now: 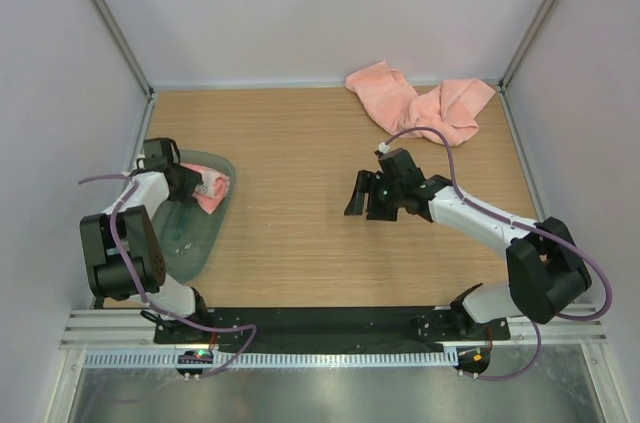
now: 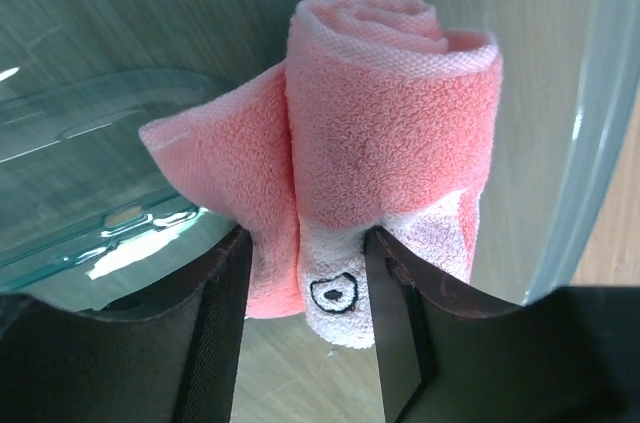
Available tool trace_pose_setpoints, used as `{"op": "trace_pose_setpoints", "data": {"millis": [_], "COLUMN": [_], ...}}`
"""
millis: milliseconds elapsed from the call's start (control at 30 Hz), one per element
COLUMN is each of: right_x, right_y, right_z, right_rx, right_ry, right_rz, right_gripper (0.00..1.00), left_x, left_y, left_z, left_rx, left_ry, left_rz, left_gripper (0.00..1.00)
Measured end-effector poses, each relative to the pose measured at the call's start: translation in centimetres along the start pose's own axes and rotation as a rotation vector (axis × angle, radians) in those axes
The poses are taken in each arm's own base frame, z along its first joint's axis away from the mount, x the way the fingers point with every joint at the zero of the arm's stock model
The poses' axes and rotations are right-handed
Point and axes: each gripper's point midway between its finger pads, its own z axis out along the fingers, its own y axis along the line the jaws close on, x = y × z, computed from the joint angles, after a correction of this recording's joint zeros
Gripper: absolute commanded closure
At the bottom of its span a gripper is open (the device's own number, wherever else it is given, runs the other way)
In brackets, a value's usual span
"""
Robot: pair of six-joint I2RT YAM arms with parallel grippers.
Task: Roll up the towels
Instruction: Place the rolled towel into the container, then grab a towel with the right arm
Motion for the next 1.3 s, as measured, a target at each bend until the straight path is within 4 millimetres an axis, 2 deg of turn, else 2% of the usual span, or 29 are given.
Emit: {"op": "trace_pose_setpoints", "data": {"millis": [167, 400, 600, 767, 833, 900, 933, 1033, 1133, 1233, 1300], "right_x": [0.1, 0.4, -0.2, -2.1, -3.4, -5.1, -5.9, -9.8, -14.4, -18.9, -21.5], "right_y": [0.1, 0.4, 0.8, 2.0, 2.7, 3.5, 3.9, 4.0, 1.8, -2.3, -5.5], "right_z": [0.0, 0.0, -0.6, -1.7, -2.4, -3.1, -3.5, -4.5, -5.3, -5.5, -5.3], "right_rx": [-0.002, -0.004, 0.006, 0.007, 0.009, 0.011, 0.011, 0.021, 0.069, 0.164, 0.244], "right_ry": [0.002, 0.006, -0.007, -0.05, -0.078, -0.115, -0.133, -0.2, -0.278, -0.331, -0.35], "right_rz": [-0.004, -0.01, -0.017, -0.036, -0.052, -0.064, -0.07, -0.057, 0.005, 0.09, 0.14], "right_gripper": [0.3, 0.29, 0.29, 0.29, 0.28, 0.28, 0.27, 0.27, 0.26, 0.27, 0.26], "left_x": [0.6, 0.8, -0.6, -2.4, -3.0, -3.3, -3.3, -2.5, -1.0, 1.5, 4.1], "left_y": [0.9, 1.5, 0.3, -1.5, -2.2, -2.8, -2.9, -3.6, -4.2, -4.7, -5.0], "left_z": [-0.4, -1.7, -5.6, -10.4, -12.4, -14.4, -15.2, -17.7, -19.5, -20.6, -21.4], "left_rx": [-0.037, -0.051, 0.023, 0.138, 0.19, 0.247, 0.27, 0.366, 0.441, 0.51, 0.562], "left_ry": [0.035, 0.05, -0.021, -0.122, -0.161, -0.196, -0.204, -0.214, -0.197, -0.143, -0.093], "left_rz": [0.048, 0.102, 0.131, 0.159, 0.175, 0.199, 0.207, 0.269, 0.351, 0.442, 0.519], "left_gripper": [0.35, 0.31, 0.24, 0.23, 0.22, 0.17, 0.07, 0.0, 0.0, 0.0, 0.0]}}
